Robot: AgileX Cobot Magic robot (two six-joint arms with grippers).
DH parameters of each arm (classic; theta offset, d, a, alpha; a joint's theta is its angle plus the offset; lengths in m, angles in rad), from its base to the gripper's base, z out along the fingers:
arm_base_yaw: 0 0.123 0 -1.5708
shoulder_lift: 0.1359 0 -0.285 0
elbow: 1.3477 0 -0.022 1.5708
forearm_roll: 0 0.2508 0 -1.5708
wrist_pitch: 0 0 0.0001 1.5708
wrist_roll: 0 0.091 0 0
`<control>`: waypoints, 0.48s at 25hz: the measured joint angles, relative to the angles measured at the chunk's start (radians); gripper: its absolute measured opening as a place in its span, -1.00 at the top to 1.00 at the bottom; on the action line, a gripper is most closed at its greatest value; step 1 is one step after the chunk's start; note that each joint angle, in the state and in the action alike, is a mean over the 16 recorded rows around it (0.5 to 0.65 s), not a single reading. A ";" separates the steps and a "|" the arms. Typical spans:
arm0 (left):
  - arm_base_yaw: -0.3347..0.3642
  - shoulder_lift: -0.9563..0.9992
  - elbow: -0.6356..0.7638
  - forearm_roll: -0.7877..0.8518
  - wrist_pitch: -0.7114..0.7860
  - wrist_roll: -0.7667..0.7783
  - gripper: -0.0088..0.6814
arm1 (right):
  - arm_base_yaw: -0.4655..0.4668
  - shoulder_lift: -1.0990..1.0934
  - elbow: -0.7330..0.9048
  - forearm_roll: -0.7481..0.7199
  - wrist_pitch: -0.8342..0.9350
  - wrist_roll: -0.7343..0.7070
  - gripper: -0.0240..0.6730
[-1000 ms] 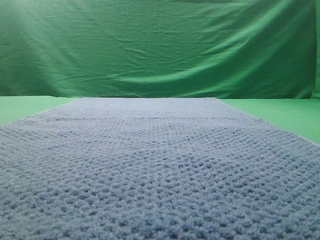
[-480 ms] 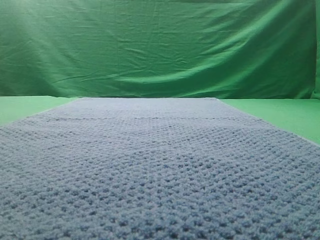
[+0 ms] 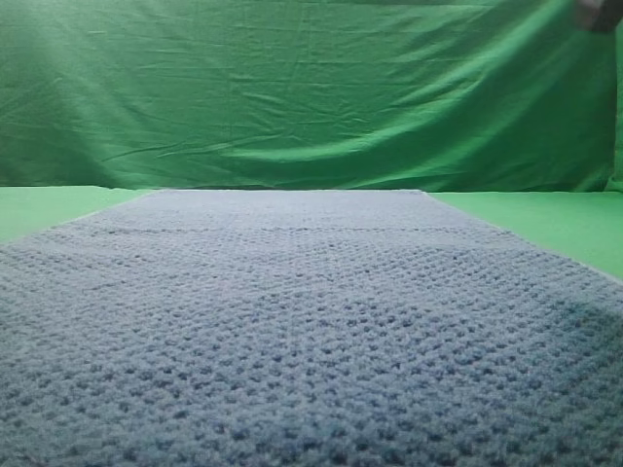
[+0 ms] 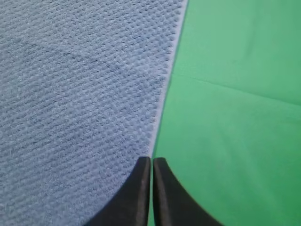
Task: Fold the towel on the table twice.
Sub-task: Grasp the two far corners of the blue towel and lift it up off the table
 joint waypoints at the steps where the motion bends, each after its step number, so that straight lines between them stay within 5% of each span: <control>1: 0.000 0.041 -0.021 0.005 -0.001 0.000 0.97 | 0.008 0.048 -0.029 -0.004 0.005 0.008 0.93; 7: -0.001 0.262 -0.139 0.026 -0.019 0.000 0.97 | 0.038 0.313 -0.192 -0.029 0.026 0.042 0.87; 12: -0.001 0.395 -0.214 0.021 -0.043 -0.002 0.72 | 0.042 0.470 -0.286 -0.045 0.030 0.056 0.49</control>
